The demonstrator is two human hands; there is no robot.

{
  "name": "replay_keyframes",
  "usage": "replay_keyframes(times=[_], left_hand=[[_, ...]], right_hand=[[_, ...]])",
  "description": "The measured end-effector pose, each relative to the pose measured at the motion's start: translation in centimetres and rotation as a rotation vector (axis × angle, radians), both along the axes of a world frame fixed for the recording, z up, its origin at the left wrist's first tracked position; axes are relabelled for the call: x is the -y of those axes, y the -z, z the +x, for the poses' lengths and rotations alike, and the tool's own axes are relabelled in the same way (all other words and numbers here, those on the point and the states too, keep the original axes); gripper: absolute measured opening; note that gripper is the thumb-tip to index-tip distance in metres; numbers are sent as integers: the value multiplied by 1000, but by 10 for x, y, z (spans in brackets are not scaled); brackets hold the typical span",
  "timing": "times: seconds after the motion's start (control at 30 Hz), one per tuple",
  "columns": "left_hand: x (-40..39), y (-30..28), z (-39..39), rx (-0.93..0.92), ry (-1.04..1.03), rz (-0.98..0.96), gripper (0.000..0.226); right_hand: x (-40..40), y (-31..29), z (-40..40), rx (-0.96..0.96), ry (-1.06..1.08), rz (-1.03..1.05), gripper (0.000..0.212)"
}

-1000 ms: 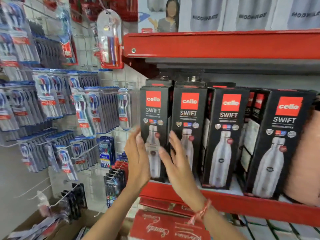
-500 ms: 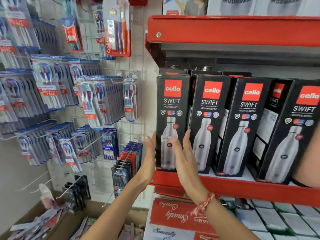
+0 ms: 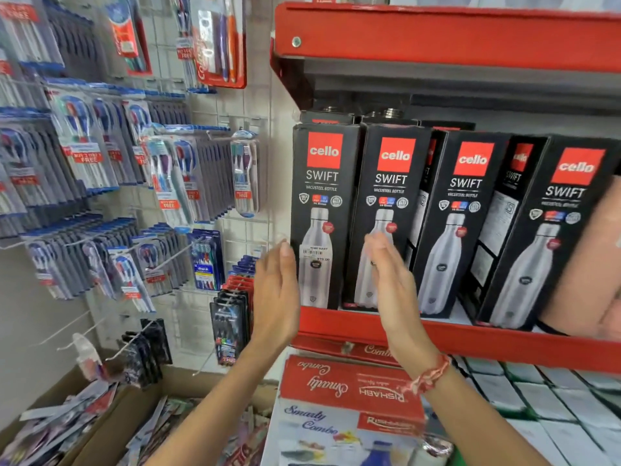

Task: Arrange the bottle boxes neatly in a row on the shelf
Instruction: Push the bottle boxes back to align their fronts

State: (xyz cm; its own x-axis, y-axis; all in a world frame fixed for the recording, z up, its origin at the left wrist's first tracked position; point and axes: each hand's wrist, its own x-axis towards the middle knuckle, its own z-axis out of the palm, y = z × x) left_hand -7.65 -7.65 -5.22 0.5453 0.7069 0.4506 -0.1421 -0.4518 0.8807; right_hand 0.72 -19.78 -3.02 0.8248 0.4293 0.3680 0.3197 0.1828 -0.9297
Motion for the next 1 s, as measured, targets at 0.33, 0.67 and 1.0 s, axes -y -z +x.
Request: replay_keyframes(times=[0.33, 0.67, 1.0], left_hand=[[79, 7, 41, -182, 384, -157, 93], [83, 11, 48, -103, 277, -405, 107], [81, 6, 24, -115, 287, -405, 137]], right_hand=[[35, 25, 34, -131, 26, -170, 62], [46, 26, 58, -298, -198, -224, 105], [76, 24, 50, -243, -276, -379, 122]])
